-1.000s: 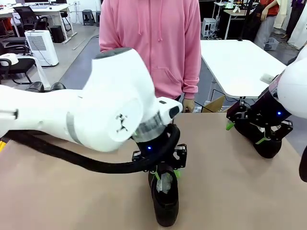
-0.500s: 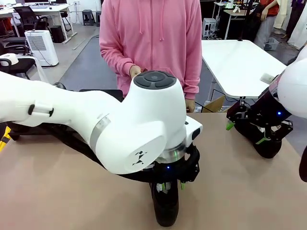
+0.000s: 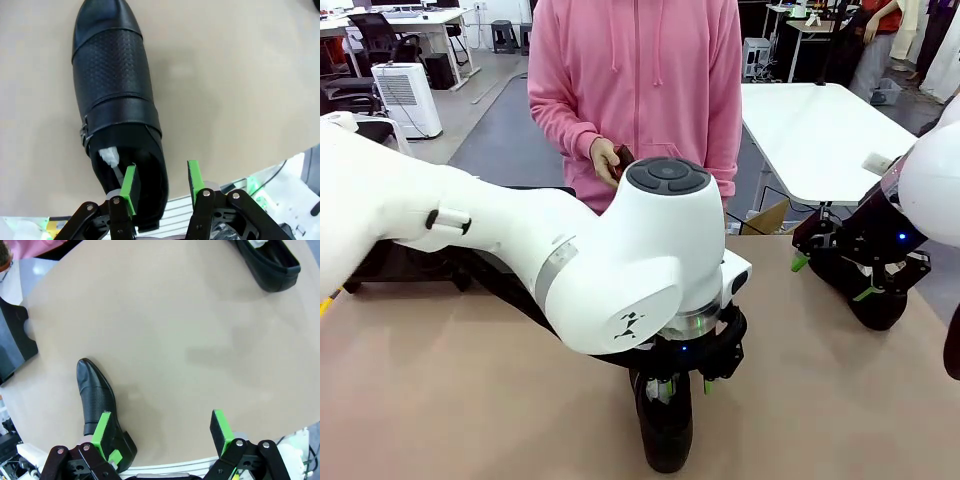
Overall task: Organize the shoes by placing them on the stand.
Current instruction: Place the Shoe from the middle of the table onto the Shoes Stand.
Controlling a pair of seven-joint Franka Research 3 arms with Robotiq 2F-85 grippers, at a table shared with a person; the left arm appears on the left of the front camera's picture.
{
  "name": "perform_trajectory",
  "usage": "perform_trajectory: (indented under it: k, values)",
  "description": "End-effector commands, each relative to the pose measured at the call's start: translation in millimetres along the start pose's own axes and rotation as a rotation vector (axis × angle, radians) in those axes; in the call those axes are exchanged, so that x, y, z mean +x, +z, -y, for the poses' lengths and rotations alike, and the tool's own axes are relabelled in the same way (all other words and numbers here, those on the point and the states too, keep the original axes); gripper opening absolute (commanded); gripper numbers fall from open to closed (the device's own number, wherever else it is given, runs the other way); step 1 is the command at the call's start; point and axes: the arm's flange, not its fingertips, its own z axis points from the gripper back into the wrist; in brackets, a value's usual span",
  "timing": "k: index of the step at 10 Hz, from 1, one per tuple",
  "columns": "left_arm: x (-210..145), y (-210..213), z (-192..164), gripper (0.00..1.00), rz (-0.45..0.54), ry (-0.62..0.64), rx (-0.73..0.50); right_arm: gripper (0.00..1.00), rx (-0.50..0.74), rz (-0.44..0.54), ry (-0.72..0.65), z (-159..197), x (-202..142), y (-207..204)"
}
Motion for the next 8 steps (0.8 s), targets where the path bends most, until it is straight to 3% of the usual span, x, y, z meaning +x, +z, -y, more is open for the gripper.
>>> perform_trajectory:
  k: [1,5,8]
  values:
    - [5,-17,11,0.52,0.022,0.019,0.036,1.00,0.012,-0.009,0.009,0,1,1]
    - [9,-33,16,0.52,-0.004,0.005,0.027,1.00,0.012,-0.009,0.009,0,1,1]
    - [11,-40,14,0.25,-0.019,0.007,0.069,1.00,0.012,-0.009,0.009,0,1,1]
